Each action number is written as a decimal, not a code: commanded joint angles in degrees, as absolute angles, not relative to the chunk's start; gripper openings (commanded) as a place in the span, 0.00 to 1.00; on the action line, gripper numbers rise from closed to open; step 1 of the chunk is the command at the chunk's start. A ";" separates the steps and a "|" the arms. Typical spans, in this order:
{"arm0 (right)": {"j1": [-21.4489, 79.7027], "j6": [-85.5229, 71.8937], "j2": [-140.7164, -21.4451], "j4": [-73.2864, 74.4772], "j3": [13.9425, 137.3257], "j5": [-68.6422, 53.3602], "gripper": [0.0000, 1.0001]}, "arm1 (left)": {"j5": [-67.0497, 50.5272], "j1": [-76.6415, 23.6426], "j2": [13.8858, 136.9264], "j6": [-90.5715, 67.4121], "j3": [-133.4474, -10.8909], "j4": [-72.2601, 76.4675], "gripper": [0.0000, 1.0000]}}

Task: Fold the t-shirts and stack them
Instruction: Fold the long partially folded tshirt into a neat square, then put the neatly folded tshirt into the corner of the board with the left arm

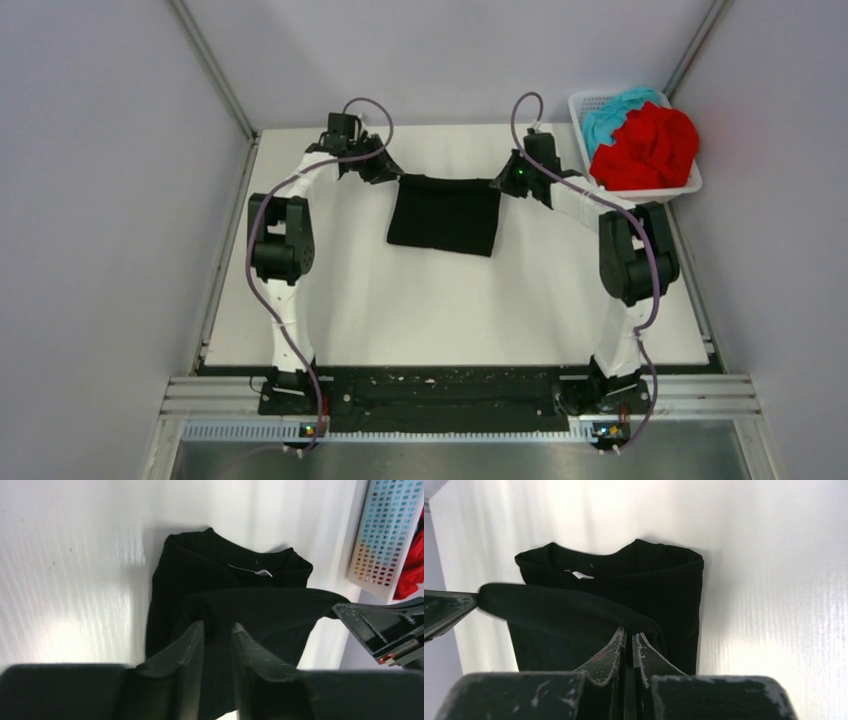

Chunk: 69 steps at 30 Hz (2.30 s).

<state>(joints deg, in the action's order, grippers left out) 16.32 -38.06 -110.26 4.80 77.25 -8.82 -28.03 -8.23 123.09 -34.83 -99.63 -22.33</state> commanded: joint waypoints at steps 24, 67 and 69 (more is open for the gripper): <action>14.90 -33.32 -85.94 3.28 61.77 -8.43 0.99 | -23.90 -11.60 126.15 -23.66 -100.54 -29.25 0.77; 14.90 -26.56 -67.07 16.99 52.51 13.75 0.99 | 23.40 6.79 140.77 -11.46 -127.07 -41.38 0.00; 14.92 -26.89 -68.20 17.04 52.80 13.77 0.99 | 24.17 7.76 143.52 -10.29 -131.23 -41.14 0.00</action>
<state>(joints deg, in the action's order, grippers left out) 14.52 -27.57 -66.28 16.99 49.54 12.19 22.61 7.38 139.41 -14.76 -123.96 -43.31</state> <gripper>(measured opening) 0.985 0.036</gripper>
